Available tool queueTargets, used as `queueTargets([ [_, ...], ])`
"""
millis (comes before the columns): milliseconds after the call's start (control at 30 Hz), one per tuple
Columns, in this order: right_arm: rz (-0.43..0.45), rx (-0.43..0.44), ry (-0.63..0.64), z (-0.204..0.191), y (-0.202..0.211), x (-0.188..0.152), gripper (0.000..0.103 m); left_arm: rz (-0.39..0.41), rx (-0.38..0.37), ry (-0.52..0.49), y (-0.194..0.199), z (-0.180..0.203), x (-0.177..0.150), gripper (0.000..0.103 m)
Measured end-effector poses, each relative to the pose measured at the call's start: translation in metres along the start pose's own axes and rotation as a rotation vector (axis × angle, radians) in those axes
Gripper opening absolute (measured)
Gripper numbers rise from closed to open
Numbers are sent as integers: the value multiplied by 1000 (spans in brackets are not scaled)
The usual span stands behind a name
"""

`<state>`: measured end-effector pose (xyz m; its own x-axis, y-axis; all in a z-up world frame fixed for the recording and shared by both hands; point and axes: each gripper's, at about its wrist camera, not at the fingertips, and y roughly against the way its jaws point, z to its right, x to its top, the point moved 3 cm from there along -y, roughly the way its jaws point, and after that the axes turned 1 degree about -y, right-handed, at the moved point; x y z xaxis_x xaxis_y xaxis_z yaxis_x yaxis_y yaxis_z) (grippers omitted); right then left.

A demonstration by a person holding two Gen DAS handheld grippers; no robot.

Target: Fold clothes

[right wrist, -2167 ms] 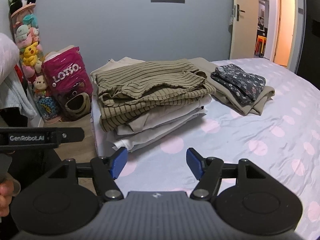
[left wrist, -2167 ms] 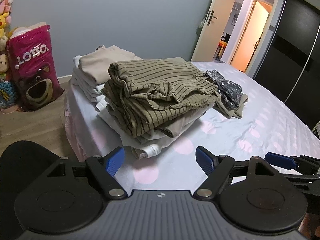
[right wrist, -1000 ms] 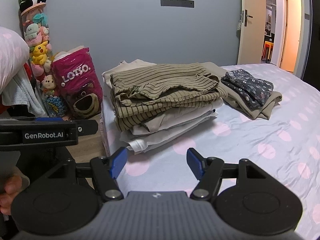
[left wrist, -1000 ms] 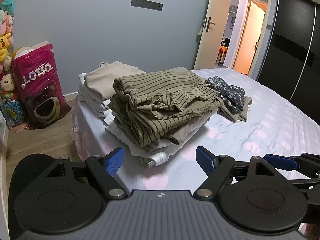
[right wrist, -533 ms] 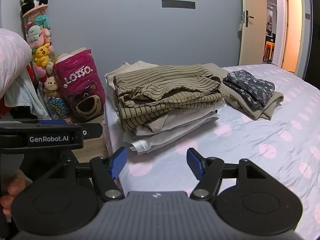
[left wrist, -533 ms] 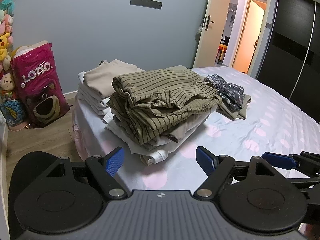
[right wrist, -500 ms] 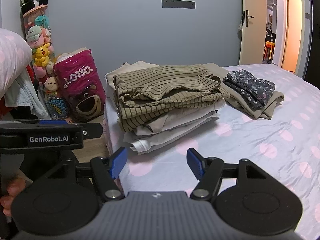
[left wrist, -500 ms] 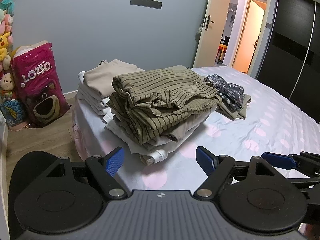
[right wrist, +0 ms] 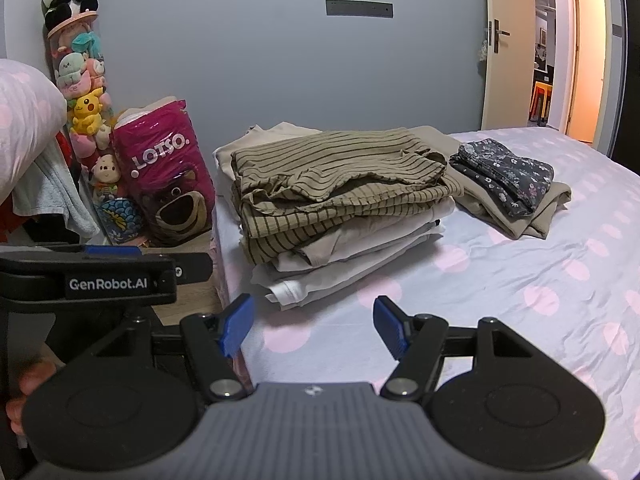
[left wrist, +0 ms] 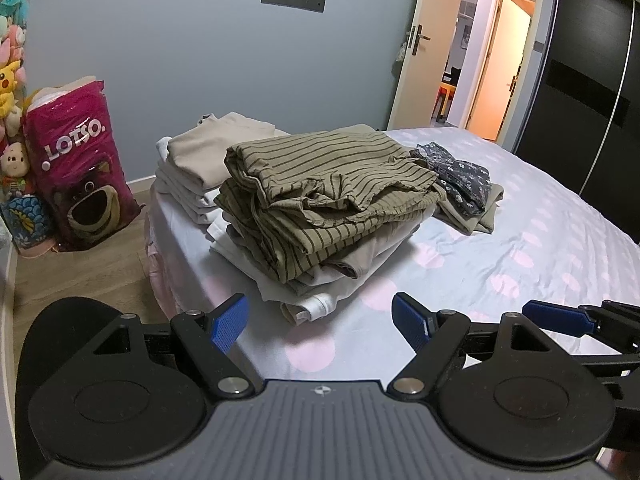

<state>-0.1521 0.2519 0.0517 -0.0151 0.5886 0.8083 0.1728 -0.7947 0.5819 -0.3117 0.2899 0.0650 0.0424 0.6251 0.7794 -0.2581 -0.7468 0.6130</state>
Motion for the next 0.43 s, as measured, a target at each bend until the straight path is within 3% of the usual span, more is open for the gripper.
queueTargets([
  [433, -3, 5, -4, 0, -1, -1, 69, 7, 3, -4, 1, 1, 0, 78],
])
